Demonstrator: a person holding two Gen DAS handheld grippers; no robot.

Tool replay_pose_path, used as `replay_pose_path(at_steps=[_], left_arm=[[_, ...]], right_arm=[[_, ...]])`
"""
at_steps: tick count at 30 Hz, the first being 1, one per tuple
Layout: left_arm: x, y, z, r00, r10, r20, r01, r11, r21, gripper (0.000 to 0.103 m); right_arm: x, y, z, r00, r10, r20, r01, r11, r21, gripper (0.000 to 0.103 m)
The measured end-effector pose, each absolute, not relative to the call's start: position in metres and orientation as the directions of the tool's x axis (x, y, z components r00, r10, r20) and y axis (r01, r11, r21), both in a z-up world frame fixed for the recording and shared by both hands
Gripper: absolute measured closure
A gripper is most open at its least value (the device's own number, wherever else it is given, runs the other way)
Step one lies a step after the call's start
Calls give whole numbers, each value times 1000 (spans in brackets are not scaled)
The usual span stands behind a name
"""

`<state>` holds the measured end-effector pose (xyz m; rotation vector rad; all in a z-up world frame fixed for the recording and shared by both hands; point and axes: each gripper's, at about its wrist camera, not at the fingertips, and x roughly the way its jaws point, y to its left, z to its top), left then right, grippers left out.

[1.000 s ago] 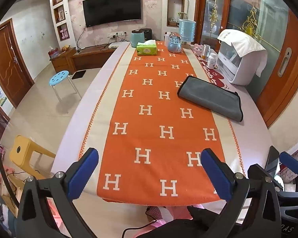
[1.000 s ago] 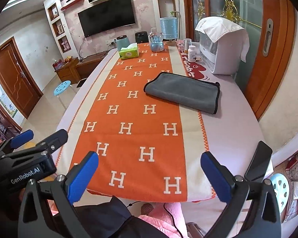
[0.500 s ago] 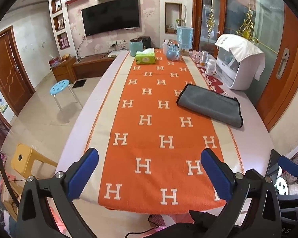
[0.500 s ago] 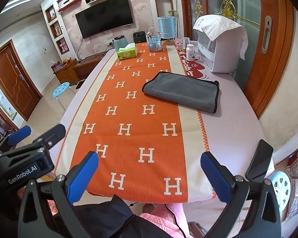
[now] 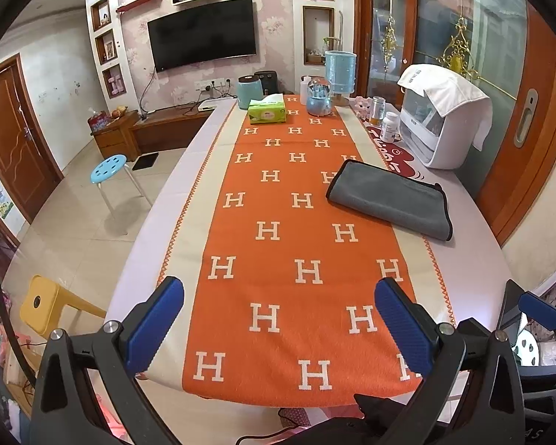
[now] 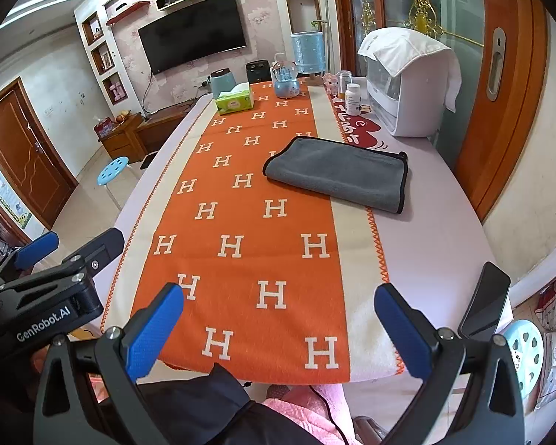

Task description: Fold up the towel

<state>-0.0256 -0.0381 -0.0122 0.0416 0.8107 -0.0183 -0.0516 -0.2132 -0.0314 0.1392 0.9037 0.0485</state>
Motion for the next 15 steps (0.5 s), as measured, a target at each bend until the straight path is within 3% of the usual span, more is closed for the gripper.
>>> replay_pose_path(at_steps=[15], left_arm=[[-20, -35, -19, 679, -14, -734, 47, 999, 25, 1]], right_arm=[[-49, -212, -32, 617, 101, -780, 17, 990, 142, 0]])
